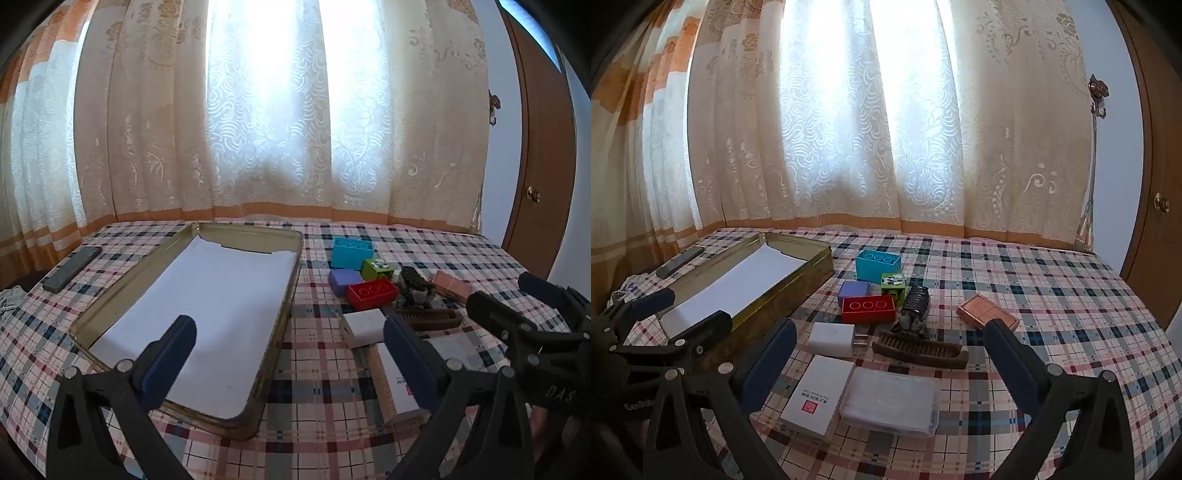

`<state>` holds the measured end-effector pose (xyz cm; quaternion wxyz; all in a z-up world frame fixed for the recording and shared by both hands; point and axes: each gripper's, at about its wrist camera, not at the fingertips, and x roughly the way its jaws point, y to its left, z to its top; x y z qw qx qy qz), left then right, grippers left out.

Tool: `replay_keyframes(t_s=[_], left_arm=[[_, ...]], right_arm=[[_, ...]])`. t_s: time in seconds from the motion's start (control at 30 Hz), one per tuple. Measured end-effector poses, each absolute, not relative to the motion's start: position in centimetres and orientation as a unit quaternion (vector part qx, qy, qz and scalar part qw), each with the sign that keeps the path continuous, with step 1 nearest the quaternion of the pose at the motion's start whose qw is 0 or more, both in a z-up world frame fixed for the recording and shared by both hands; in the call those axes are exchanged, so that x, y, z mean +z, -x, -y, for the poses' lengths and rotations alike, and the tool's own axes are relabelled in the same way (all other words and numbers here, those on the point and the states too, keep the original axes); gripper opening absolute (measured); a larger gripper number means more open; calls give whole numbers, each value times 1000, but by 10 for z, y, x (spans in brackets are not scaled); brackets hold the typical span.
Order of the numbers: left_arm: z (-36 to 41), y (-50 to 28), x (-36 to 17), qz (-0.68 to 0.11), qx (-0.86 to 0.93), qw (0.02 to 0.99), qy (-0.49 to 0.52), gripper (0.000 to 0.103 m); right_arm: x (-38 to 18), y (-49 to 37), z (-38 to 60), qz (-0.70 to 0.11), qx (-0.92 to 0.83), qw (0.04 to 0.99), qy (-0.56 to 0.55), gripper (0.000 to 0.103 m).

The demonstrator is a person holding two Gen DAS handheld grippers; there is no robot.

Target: Organize rigid objects

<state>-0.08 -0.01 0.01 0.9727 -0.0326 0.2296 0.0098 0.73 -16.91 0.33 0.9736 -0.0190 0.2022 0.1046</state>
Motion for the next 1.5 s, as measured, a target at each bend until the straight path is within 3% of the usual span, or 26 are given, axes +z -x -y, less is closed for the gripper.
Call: replay_keyframes(t_s=[1.5], left_arm=[[-4,0,0,-239,15,971,21,103]], right_arm=[[1,-8,170,-214,110,971,14,102]])
